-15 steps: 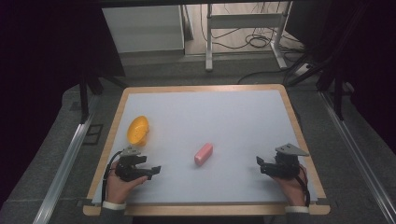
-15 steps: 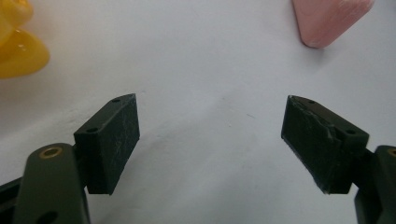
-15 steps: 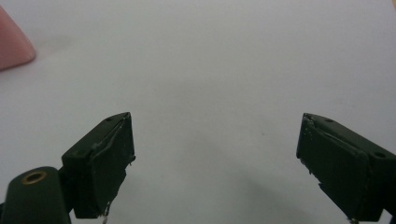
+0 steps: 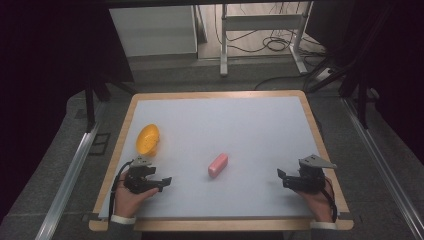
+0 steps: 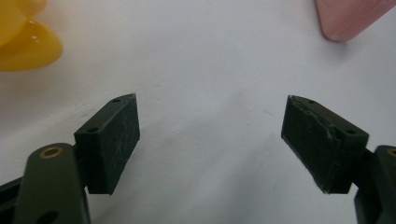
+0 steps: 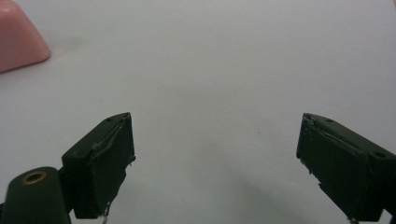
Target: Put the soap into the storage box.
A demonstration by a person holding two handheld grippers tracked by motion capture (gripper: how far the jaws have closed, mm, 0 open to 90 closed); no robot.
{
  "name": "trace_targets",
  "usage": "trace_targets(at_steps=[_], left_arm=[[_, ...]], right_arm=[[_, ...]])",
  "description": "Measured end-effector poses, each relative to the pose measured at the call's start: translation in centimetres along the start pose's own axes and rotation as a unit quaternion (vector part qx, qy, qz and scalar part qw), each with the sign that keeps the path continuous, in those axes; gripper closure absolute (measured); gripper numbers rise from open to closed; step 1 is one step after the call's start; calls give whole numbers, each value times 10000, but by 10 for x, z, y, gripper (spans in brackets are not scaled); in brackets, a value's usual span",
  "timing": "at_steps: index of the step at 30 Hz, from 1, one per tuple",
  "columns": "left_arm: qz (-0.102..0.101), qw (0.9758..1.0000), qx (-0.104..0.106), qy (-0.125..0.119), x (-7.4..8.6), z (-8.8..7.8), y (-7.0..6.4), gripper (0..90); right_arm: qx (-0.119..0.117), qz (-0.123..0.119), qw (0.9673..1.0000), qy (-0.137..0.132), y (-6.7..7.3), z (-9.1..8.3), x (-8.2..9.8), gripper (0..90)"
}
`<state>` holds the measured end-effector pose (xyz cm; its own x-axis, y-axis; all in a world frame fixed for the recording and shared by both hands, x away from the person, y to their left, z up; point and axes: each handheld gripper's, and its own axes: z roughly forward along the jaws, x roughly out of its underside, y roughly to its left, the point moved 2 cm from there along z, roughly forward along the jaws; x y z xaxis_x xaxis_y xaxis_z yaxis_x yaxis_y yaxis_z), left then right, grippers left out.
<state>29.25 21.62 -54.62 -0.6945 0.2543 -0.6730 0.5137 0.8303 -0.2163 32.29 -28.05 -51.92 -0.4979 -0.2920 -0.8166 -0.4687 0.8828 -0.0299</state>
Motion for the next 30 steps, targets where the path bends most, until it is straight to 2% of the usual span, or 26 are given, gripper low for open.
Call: trace_targets(at_steps=[5,11,19,22,26,30], left_arm=[[-6,9999,-11,103,0,4,-1,195],[5,9999,-14,138,0,4,-1,194],[-46,10000,53,-29,-2,-3,0,198],[-94,9999,-77,-78,-3,-8,2,201],[-157,9996,-93,-196,-5,-13,0,211],[-122,9997,-105,-190,-8,-14,-6,216]], right_arm=[[29,-84,10000,-8,3,1,-1,113],[-46,-58,10000,-2,2,0,0,126],[-94,6,10000,10,1,1,0,131],[-144,43,9999,-4,0,2,0,131],[-210,40,9998,-28,0,1,0,132],[-236,69,9997,4,-1,0,1,141]])
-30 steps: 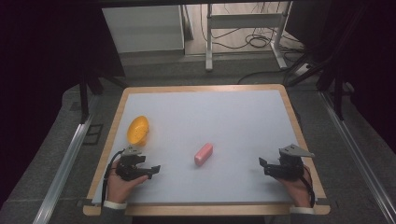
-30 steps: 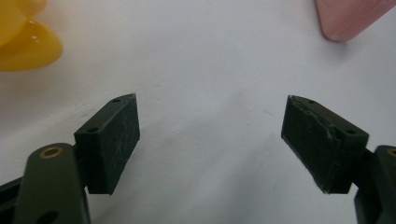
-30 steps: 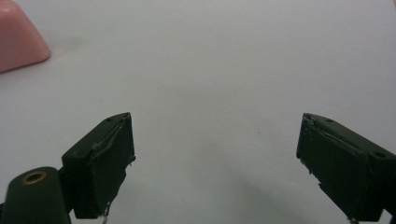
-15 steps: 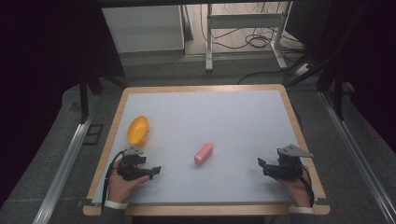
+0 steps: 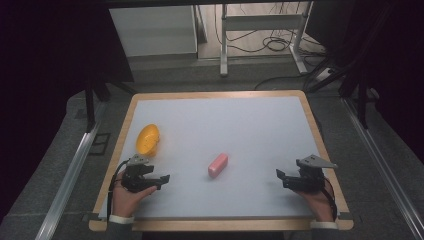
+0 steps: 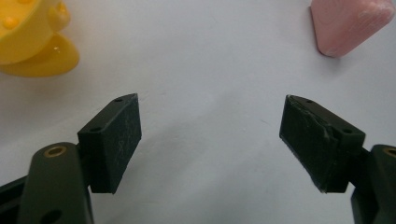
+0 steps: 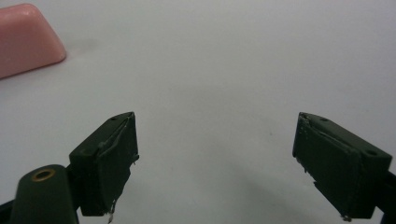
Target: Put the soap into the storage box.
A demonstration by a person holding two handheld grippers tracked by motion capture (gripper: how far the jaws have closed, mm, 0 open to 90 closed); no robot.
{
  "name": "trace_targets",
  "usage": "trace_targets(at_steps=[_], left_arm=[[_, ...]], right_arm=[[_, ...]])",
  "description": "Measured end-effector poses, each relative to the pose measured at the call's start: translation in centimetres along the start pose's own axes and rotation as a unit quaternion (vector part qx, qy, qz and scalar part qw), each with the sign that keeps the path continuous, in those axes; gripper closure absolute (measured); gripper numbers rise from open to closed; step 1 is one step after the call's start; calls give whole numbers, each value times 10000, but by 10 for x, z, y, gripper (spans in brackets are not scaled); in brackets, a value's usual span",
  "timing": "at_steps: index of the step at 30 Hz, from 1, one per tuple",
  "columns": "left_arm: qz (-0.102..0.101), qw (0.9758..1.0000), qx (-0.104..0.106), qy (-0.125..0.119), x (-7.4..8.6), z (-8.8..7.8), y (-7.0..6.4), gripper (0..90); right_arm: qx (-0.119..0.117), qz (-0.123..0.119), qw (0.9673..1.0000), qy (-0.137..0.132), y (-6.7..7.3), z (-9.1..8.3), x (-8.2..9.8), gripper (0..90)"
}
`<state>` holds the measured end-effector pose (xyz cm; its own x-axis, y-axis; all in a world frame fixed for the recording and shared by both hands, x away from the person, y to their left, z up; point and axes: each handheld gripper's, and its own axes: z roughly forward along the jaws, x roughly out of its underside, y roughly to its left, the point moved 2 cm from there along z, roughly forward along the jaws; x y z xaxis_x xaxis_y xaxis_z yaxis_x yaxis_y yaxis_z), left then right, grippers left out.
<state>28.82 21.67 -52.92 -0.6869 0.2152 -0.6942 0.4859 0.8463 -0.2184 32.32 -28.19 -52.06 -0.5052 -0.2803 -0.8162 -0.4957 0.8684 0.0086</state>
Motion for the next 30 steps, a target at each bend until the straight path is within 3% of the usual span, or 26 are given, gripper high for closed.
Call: trace_targets(at_steps=[9,11,30], left_arm=[[11,9997,196,-148,-12,-6,-8,266],[125,9997,198,-73,-17,-7,-9,265],[315,9991,192,204,-44,0,-23,278]], right_arm=[[80,53,10000,-20,-3,-5,0,142],[92,54,9999,4,-4,-4,1,142],[138,12,9999,31,-4,-5,2,142]])
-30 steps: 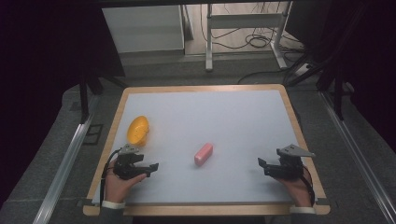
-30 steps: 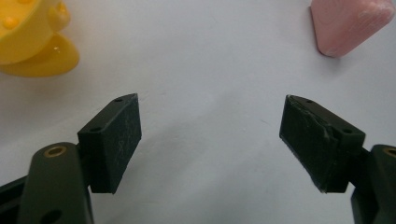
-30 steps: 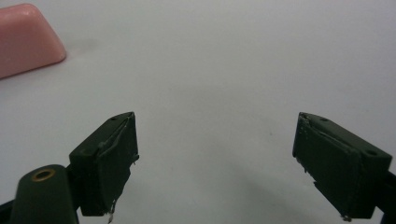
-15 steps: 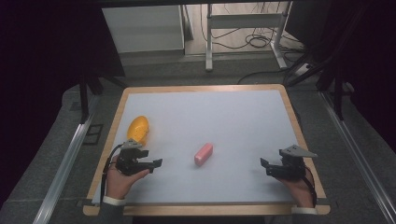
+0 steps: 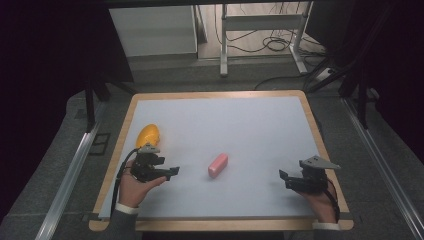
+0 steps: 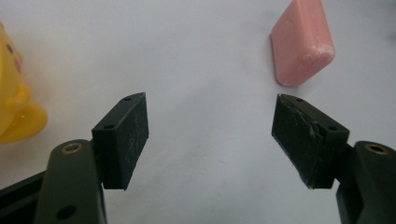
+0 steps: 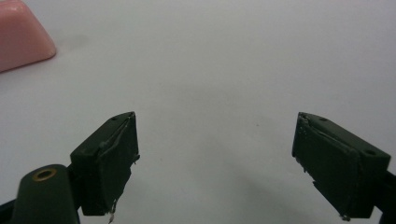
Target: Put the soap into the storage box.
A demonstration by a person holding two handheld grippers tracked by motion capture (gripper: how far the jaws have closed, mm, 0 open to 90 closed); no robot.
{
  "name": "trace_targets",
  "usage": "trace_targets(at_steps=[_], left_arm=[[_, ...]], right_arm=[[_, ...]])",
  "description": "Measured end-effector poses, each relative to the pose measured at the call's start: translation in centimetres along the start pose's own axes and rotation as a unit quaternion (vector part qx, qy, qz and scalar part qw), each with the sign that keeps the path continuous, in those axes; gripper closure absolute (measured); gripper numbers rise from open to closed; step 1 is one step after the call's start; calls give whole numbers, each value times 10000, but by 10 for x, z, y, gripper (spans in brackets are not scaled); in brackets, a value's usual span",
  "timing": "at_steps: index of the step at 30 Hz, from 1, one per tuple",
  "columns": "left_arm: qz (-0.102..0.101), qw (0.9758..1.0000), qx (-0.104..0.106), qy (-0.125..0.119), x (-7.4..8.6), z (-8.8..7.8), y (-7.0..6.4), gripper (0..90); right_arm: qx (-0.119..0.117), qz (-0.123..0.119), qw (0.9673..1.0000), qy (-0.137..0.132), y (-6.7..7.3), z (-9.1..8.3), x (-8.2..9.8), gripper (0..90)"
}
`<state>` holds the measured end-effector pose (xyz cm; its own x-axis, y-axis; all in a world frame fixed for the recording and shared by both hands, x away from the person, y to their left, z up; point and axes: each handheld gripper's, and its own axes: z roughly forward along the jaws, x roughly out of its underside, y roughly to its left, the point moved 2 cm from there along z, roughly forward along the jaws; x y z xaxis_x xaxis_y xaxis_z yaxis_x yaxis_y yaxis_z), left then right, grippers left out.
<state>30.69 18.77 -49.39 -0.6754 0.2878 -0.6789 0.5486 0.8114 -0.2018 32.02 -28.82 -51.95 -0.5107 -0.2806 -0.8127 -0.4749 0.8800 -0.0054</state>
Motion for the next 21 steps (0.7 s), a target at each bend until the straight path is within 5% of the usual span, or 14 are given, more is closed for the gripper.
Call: trace_targets(at_steps=[21], left_arm=[[308,9992,90,256,-21,17,-15,277]], right_arm=[[-4,-69,10000,28,2,1,0,142]])
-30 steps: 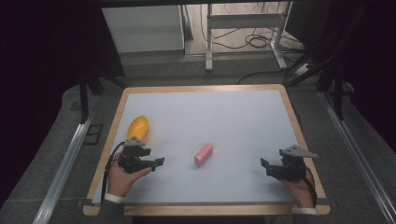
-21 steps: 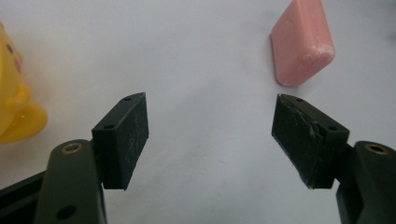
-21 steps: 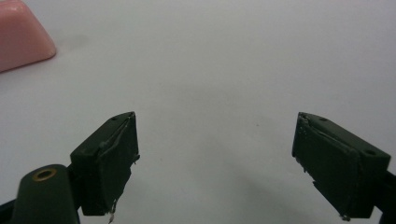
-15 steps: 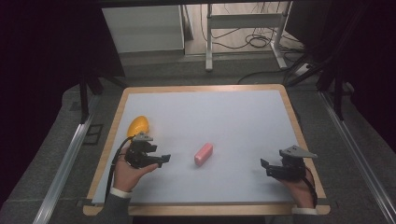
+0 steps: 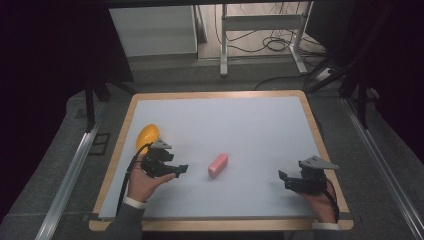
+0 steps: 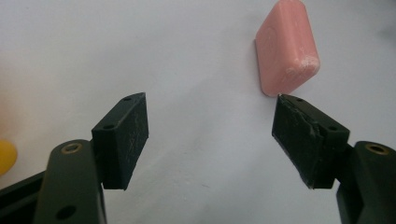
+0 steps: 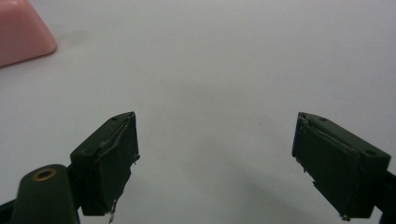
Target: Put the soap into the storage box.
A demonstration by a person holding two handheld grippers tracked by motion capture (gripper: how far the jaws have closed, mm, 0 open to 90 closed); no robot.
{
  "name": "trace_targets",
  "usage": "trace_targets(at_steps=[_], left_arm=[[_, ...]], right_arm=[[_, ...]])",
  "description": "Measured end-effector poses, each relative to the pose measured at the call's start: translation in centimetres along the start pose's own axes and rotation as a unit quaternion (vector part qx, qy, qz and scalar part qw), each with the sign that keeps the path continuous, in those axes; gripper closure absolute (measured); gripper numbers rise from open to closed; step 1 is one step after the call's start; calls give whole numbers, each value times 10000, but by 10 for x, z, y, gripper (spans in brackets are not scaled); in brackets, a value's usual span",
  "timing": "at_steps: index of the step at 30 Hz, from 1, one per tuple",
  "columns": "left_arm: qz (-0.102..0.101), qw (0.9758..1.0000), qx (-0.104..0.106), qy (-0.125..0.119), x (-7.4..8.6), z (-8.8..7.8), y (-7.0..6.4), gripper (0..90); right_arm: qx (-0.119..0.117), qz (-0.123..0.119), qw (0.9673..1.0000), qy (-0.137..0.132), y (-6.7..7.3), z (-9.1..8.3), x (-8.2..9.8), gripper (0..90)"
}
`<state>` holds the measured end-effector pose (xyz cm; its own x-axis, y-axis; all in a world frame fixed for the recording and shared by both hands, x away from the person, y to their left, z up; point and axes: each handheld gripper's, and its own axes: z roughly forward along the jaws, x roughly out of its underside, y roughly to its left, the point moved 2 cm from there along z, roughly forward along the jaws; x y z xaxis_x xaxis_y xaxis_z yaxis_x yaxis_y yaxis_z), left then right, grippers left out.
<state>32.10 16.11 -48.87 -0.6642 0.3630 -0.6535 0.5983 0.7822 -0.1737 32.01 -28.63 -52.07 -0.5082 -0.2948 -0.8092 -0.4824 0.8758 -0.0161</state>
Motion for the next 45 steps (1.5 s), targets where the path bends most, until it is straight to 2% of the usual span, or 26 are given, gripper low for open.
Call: trace_targets(at_steps=[8,23,35,45], left_arm=[[71,9999,72,86,-5,8,-6,274],[348,9986,220,329,-22,28,-27,266],[387,9977,269,486,-32,43,-35,261],[481,9960,342,673,-39,57,-42,254]], right_arm=[[11,-10,10000,25,0,1,1,142],[13,-50,10000,85,2,2,1,142],[33,-52,9998,171,0,3,2,142],[73,-62,9997,221,1,5,3,142]])
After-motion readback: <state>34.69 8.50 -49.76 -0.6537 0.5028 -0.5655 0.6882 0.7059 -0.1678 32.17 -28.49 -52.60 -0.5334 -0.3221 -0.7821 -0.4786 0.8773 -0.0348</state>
